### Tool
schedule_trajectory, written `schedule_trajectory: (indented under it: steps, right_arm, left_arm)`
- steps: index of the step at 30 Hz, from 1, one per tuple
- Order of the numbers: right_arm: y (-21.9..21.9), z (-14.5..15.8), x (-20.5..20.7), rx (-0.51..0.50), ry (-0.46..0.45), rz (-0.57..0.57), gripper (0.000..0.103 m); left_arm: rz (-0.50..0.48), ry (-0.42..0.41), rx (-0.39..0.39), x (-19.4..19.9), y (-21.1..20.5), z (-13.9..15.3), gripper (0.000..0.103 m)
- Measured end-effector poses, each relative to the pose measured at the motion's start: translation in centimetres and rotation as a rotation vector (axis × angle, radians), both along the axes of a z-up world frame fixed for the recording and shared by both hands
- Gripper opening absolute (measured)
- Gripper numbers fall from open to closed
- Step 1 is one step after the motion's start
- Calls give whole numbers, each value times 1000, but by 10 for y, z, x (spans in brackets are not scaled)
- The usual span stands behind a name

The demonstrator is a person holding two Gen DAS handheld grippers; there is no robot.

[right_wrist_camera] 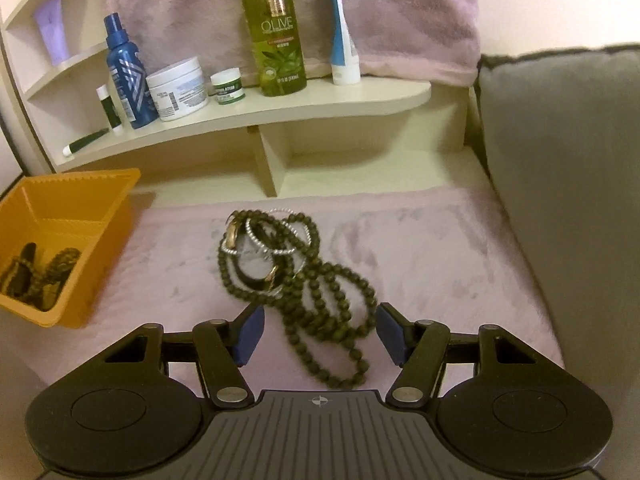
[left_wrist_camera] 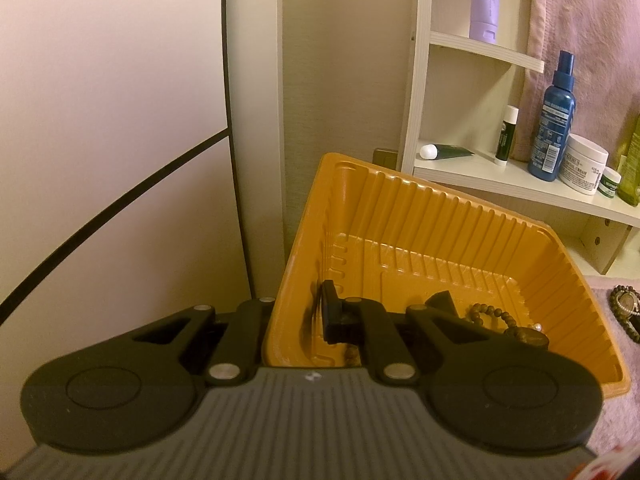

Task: Organize jewelry
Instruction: 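Return the right tool to the pile and grasp the silver chain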

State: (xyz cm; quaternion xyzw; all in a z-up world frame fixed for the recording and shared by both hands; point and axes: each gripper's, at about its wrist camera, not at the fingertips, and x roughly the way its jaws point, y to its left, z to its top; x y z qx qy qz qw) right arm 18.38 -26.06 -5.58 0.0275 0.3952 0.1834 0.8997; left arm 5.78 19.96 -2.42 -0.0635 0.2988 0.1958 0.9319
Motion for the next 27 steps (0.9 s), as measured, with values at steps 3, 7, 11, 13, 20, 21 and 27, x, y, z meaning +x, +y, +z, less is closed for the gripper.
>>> schedule_trajectory:
  steps: [3,7,11,13,20,21,27]
  right_arm:
    - [-1,-3,8,-7,5,9,40]
    - [-2,-7,17,-20,8,12,36]
    - [-1,-11,23,-30,16,21,35]
    - [-1,-14,26,-31,23,19,34]
    - [9,-10,29,-9,7,54,34]
    - [11,-10,29,-8,6,64,34]
    - [22,-9,32,-3,-7,97,34]
  left_arm:
    - [1,1,-1,0,0,0,9]
    - [1,1,-1,0,0,0,9]
    - [2,0,-2,-1,0,0,9]
    - [2,1,-2,0,0,0,9]
    - [2,3,-2,0,1,0,9]
    - [2,3,-2,0,0,0,9]
    - [2,4,-2,0,0,0,9]
